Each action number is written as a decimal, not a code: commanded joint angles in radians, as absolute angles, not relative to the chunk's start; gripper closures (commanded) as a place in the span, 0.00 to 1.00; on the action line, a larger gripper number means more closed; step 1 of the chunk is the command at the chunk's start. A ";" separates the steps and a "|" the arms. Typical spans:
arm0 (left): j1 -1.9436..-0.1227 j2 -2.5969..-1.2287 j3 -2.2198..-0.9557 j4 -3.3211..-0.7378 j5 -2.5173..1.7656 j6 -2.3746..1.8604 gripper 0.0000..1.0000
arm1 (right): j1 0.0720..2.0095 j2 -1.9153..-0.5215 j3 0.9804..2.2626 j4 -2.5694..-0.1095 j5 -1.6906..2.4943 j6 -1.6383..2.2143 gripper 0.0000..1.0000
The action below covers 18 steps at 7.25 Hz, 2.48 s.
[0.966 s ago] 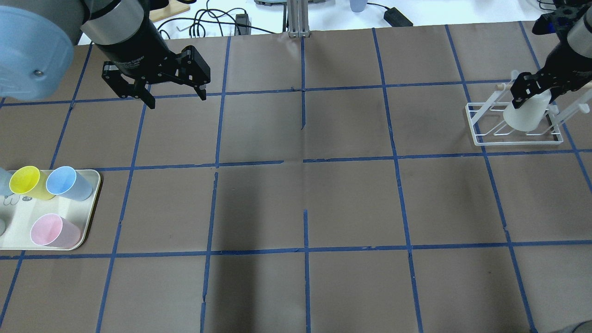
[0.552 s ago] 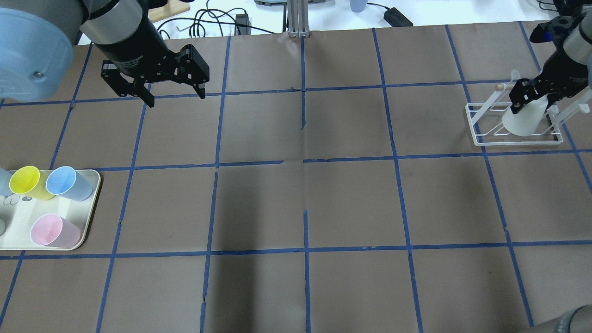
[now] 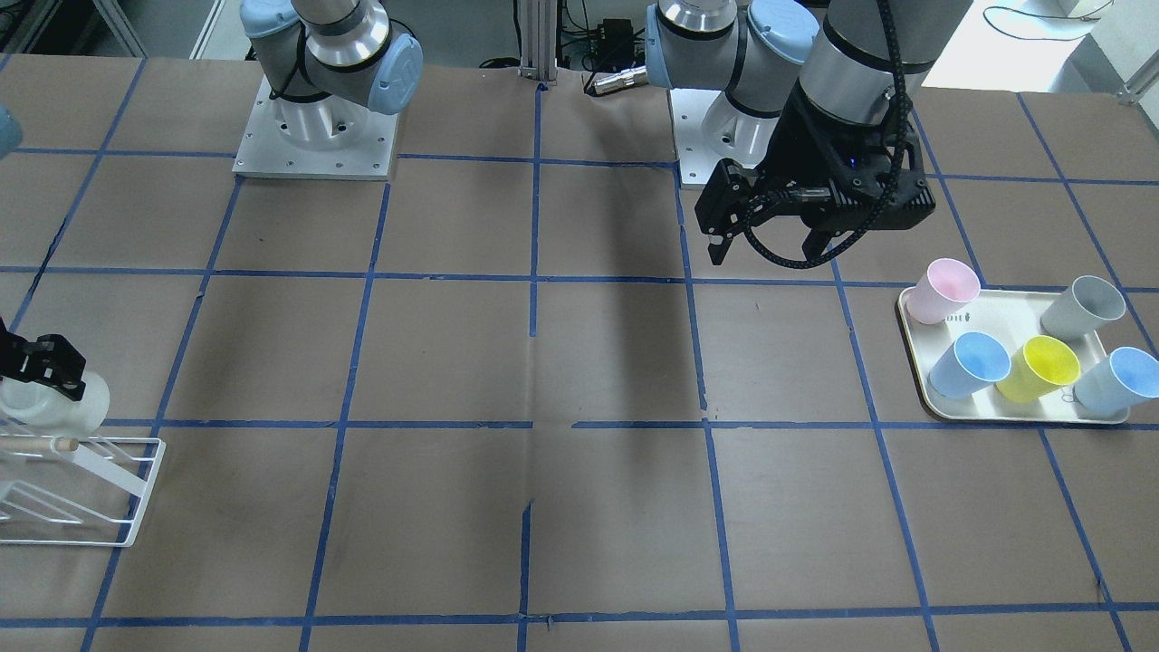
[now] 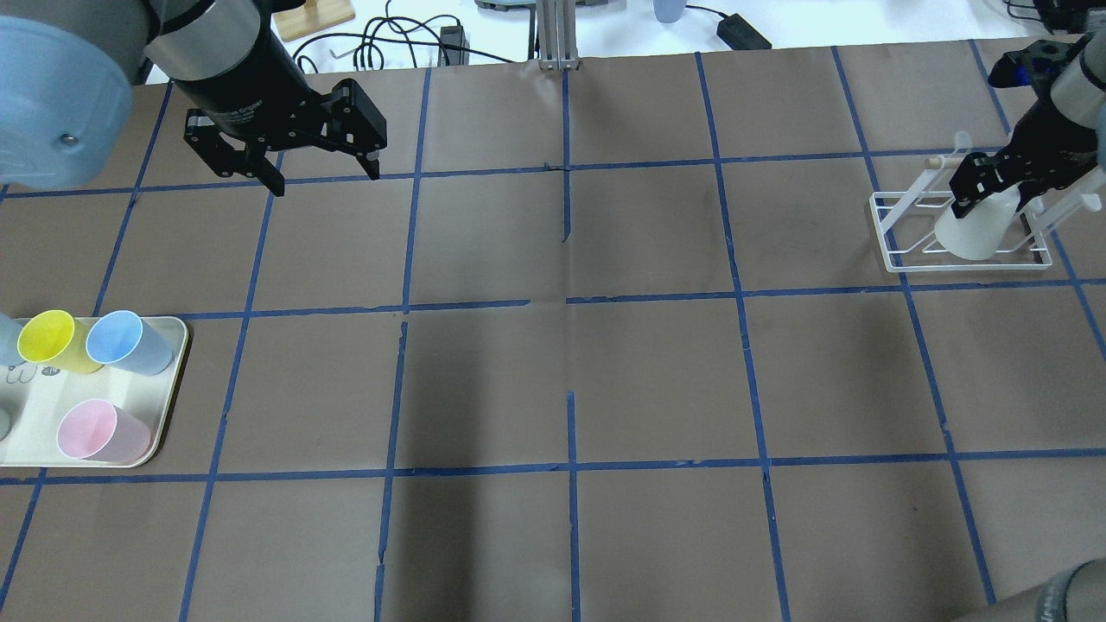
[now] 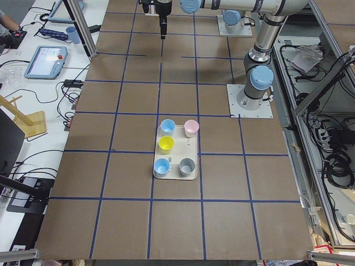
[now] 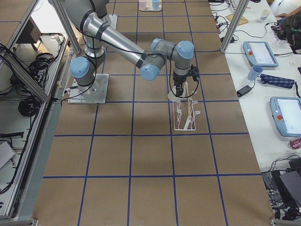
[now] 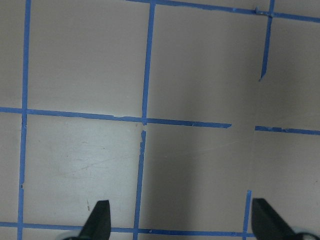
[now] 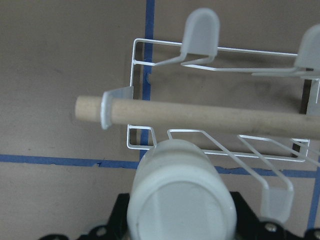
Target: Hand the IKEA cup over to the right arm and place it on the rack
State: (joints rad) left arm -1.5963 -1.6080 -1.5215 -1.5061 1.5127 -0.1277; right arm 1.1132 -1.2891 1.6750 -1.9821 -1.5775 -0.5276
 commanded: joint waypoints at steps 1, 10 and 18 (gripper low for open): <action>-1.594 -1.609 -1.520 -1.506 1.513 -0.127 0.00 | 1.108 -1.292 1.674 -1.982 -1.572 -0.529 0.00; -1.592 -1.608 -1.520 -1.506 1.514 -0.127 0.00 | 1.449 -1.675 1.677 -1.611 -1.474 -0.075 0.00; -1.592 -1.608 -1.519 -1.508 1.569 0.075 0.00 | 1.562 -1.700 1.674 -1.529 -1.551 0.035 0.00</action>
